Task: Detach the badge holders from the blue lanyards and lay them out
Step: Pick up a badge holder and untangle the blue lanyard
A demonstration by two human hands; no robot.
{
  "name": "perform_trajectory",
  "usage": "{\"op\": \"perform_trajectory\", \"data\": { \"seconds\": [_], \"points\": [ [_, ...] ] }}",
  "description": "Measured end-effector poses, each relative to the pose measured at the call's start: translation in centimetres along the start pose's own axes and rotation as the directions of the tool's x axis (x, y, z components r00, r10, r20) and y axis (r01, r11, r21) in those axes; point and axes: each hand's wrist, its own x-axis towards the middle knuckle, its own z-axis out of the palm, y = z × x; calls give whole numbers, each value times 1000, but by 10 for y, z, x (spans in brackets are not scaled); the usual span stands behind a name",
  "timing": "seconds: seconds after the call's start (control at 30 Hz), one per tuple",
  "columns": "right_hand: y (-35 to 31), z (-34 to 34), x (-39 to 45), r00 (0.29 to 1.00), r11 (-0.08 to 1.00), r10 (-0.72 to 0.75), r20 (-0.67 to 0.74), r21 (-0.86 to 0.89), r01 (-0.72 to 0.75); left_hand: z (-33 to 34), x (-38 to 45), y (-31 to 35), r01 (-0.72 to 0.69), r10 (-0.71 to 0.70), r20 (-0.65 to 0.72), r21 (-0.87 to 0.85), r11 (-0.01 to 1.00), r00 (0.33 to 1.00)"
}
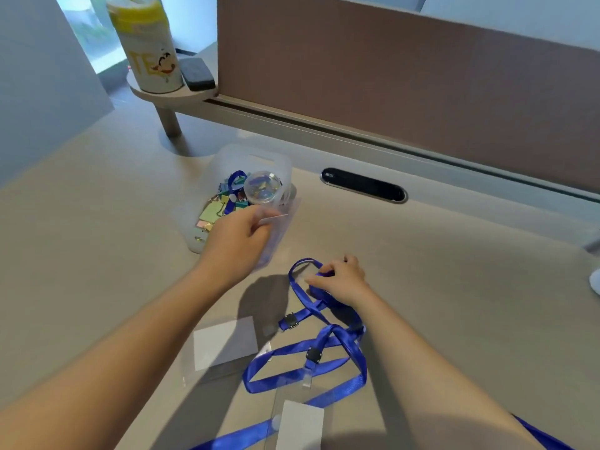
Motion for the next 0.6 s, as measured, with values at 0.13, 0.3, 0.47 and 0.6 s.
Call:
{"op": "perform_trajectory", "data": {
  "seconds": [0.13,0.3,0.47,0.6],
  "points": [
    [-4,22,4,999,947,-32,-10,-321,27,-5,-7,-7,26,-26,-16,-27,999,1000],
    [-7,22,5,968,896,-216,-125,-419,146,-6,-11,-15,40,-41,-7,-14,999,999],
    [-10,17,9,965,881,-238,-112,-442,166,-9,-12,-17,54,-54,-9,5,999,998],
    [-17,5,7,972,837,-230,-57,-520,168,-15,-10,-20,98,-98,-30,-12,995,995]
  ]
}}
